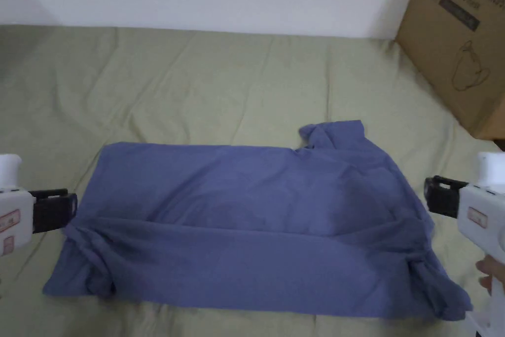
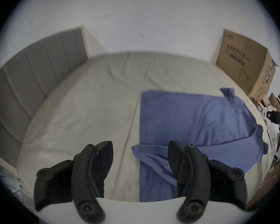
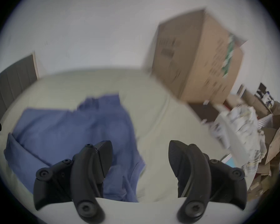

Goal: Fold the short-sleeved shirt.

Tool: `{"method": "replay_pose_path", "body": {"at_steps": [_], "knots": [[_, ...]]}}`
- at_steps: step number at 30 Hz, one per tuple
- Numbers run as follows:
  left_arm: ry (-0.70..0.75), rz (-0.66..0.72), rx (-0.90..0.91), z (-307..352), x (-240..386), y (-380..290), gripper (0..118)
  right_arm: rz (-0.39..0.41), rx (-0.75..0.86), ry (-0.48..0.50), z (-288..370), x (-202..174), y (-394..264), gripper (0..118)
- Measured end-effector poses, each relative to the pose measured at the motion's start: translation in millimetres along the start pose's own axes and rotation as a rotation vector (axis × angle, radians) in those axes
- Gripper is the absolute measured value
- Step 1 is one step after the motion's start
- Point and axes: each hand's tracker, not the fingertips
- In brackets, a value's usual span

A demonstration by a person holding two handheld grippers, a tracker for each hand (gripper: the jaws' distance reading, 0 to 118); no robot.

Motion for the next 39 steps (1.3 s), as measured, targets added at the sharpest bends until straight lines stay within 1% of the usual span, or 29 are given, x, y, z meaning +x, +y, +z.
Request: {"method": "replay_pose_path", "body": {"at_steps": [2,3,5,6,7,8,9,10,11,12,13,14,16,19,20,21,23,24,26,28,29,30,31,32,33,34,35,37,39], "knots": [[0.011,0.000,0.080,40,-1,-12,76,0.009,0.099,0.036,33,13,0,77],[0.002,0.001,0.112,60,-4,-20,76,0.019,0.117,0.072,54,16,-3,77],[-0.019,-0.019,0.127,94,-4,-41,76,0.048,0.079,0.185,99,15,-12,77],[-0.038,-0.050,0.135,109,0,-54,72,0.062,0.071,0.228,118,14,-20,74],[-0.044,-0.088,0.129,120,4,-66,59,0.083,0.064,0.255,135,12,-30,70],[-0.028,-0.119,0.121,129,8,-78,18,0.111,0.059,0.268,149,9,-40,49],[0.019,-0.136,0.104,135,13,-92,0,0.132,0.044,0.258,167,1,-49,21],[0.009,-0.110,0.113,143,17,-106,0,0.127,0.031,0.240,178,-4,-60,3],[-0.037,-0.092,0.066,143,17,-114,0,0.104,0.004,0.248,187,-6,-69,3],[-0.092,-0.069,0.028,134,12,-123,0,0.070,-0.050,0.324,194,-7,-75,1],[-0.099,-0.058,0.013,129,14,-132,0,0.046,-0.074,0.364,194,-5,-84,1],[-0.095,-0.070,0.000,123,16,-136,0,0.033,-0.078,0.355,200,-10,-91,1],[-0.096,-0.081,-0.006,106,17,-135,0,0.034,-0.095,0.368,209,-17,-99,1],[-0.107,-0.035,0.016,73,13,-117,0,0.040,-0.111,0.394,215,-24,-105,1],[-0.103,-0.034,-0.013,56,13,-109,6,0.054,-0.120,0.398,215,-27,-106,1],[-0.104,-0.026,-0.033,40,10,-101,28,0.067,-0.126,0.396,215,-31,-104,1],[-0.078,-0.019,-0.042,10,5,-91,103,0.078,-0.141,0.404,215,-33,-103,1],[-0.062,-0.018,-0.088,-6,7,-89,109,0.080,-0.148,0.407,214,-32,-103,1],[-0.055,-0.011,-0.130,-27,7,-86,97,0.082,-0.155,0.407,213,-32,-104,1],[-0.038,-0.035,-0.180,-45,12,-93,92,0.086,-0.163,0.404,208,-31,-105,1],[-0.010,-0.055,-0.220,-54,14,-97,92,0.087,-0.172,0.391,206,-31,-108,1],[-0.025,-0.048,-0.235,-56,16,-99,92,0.086,-0.191,0.381,202,-30,-109,1],[-0.006,-0.047,-0.168,-47,19,-97,90,0.084,-0.208,0.371,199,-29,-110,1],[-0.010,-0.068,-0.153,-43,23,-98,83,0.076,-0.212,0.368,196,-28,-111,1],[-0.018,-0.104,-0.118,-38,30,-98,63,0.069,-0.214,0.369,195,-29,-110,1],[-0.007,-0.153,-0.083,-33,38,-98,33,0.060,-0.218,0.371,191,-28,-111,1],[0.005,-0.190,-0.075,-31,46,-100,7,0.055,-0.224,0.372,186,-27,-111,1],[-0.035,-0.245,-0.113,-27,50,-102,7,0.052,-0.235,0.364,175,-27,-110,1],[-0.034,-0.251,-0.090,-18,48,-101,7,0.059,-0.234,0.352,159,-23,-106,1]]}}
